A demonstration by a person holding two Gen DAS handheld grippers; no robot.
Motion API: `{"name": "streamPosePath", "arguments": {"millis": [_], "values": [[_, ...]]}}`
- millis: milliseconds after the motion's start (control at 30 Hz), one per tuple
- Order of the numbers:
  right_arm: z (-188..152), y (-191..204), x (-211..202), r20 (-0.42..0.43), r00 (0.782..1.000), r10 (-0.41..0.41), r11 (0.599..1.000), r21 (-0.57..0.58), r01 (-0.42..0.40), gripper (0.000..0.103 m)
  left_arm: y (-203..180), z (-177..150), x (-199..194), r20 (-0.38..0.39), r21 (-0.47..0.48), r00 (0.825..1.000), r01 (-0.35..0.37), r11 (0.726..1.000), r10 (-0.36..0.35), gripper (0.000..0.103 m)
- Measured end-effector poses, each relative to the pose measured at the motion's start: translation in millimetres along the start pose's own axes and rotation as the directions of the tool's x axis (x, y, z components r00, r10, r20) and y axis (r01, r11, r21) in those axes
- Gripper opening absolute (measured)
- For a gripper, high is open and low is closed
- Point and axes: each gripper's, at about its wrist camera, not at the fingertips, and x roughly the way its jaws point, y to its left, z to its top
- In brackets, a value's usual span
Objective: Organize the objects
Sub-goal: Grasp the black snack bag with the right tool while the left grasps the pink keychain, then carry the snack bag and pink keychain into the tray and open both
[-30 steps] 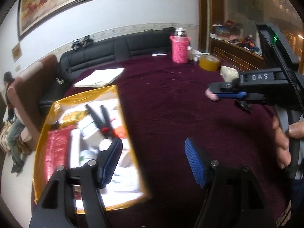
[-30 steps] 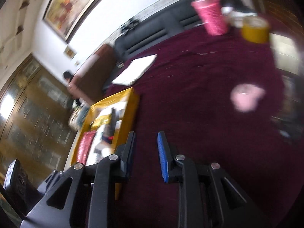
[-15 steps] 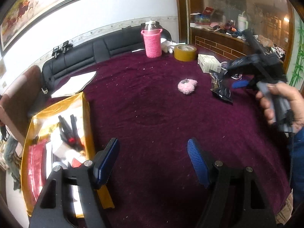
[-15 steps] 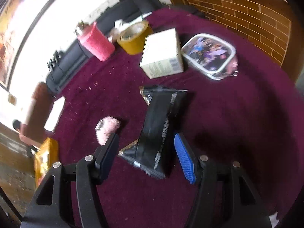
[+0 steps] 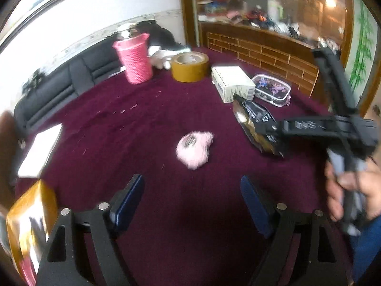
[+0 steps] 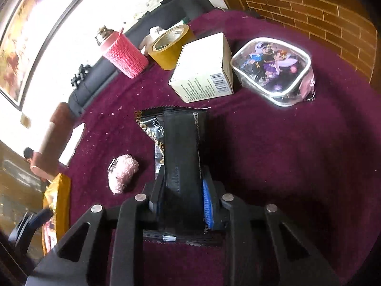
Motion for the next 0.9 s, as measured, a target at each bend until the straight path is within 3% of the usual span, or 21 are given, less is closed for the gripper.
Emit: {"name": "streamPosePath", "arguments": {"millis": [100,300,400,467,533,733,900], "values": [[1.5,-5.4,3.5,-0.015,0.997,0.076,0.996,0.051,-0.075,0.022,-9.8,18.2,27.5,-0.032,0.063,0.999,-0.021,0.998,0.023,0.078],[5.1,2.9,-11.6,0.037,0.993,0.111,0.993,0.040,-0.112,0.022,-13.6,34.3,73.1,-0.095,0.112,0.993,-0.061,0.992,0.072,0.078],[5.0,3.8,-15.0,0.048,0.990,0.129,0.990,0.046,-0.132,0.023,-7.2,33.7,91.1,-0.127,0.075,0.992,0.001,0.997,0.009,0.077],[4.7,5.1,-16.1,0.051,0.990,0.131,0.990,0.043,-0.133,0.023,-2.2,28.7,97.4,-0.128,0.019,0.991,0.038,0.999,-0.035,0.066],[5.7,5.5,-16.5,0.053,0.990,0.129,0.990,0.042,-0.131,0.023,2.9,22.5,95.7,-0.109,-0.050,0.989,0.095,0.994,-0.100,0.037],[5.4,6.1,-17.4,0.057,0.992,0.115,0.993,0.027,-0.117,0.023,10.1,-1.8,69.0,-0.050,-0.142,0.996,0.065,0.988,-0.072,0.033],[2.4,13.9,-18.6,0.064,0.992,0.112,0.994,-0.019,-0.111,0.023,7.8,-25.6,23.7,0.007,-0.169,1.000,-0.006,0.986,0.007,0.033]]}}
